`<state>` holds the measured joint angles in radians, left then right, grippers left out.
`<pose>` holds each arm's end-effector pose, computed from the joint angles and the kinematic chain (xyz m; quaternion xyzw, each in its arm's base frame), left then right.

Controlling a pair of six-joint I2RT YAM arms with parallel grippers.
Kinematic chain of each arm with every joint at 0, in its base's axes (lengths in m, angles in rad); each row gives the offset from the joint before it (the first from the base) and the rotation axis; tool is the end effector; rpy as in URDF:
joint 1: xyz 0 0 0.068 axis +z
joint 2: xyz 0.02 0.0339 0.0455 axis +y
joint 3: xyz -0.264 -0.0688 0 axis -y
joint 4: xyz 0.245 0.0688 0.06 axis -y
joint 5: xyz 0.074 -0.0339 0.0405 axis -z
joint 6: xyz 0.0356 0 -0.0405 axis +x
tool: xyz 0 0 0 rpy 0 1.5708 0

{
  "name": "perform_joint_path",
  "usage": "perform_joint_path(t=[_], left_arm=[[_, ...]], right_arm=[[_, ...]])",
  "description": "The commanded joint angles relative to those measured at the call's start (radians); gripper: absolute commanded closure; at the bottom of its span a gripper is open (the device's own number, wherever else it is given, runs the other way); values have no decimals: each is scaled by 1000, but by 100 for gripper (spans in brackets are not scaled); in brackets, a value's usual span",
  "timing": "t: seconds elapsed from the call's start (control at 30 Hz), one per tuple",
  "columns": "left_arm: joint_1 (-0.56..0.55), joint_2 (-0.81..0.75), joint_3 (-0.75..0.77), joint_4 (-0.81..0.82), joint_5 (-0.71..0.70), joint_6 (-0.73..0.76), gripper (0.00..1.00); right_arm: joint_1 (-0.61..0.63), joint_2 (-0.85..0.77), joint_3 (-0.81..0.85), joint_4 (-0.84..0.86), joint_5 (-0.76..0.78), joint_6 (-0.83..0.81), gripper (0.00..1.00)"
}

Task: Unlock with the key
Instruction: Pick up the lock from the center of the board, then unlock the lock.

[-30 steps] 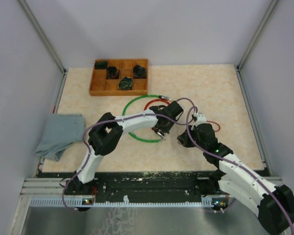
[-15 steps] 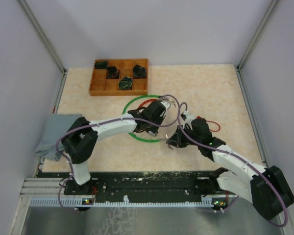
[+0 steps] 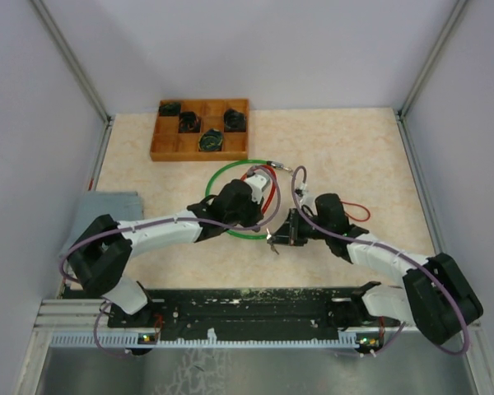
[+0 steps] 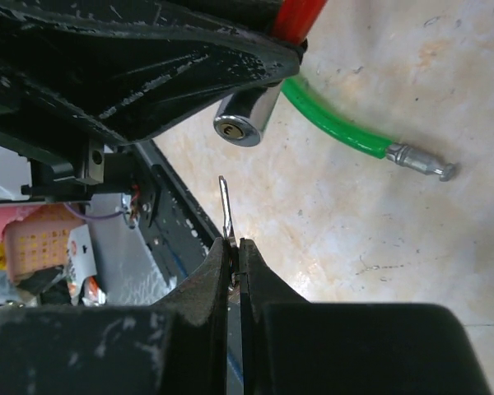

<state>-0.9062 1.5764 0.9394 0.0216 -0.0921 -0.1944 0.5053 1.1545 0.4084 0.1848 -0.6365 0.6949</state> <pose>0.2144 -0.2684 0.2168 0.2893 0.8389 -0.2053 0.4128 0.1829 0.1254 0.1781 -0.0719 0.8419 0.4854 0.2244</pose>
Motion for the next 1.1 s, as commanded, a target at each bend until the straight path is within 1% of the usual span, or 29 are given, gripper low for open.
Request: perform_joint_path(t=[0.0, 0.33, 0.73, 1.07], left_arm=[[10, -9, -22, 142, 56, -35, 100], [24, -3, -80, 238, 152, -90, 100], [26, -27, -126, 278, 185, -84, 100], [26, -40, -143, 290, 182, -80, 100]], right_arm=[[-7, 52, 57, 108, -99, 66, 100], [-6, 165, 64, 151, -160, 112, 100], [-13, 235, 93, 142, -174, 107, 100], [-23, 233, 100, 82, -176, 79, 100]])
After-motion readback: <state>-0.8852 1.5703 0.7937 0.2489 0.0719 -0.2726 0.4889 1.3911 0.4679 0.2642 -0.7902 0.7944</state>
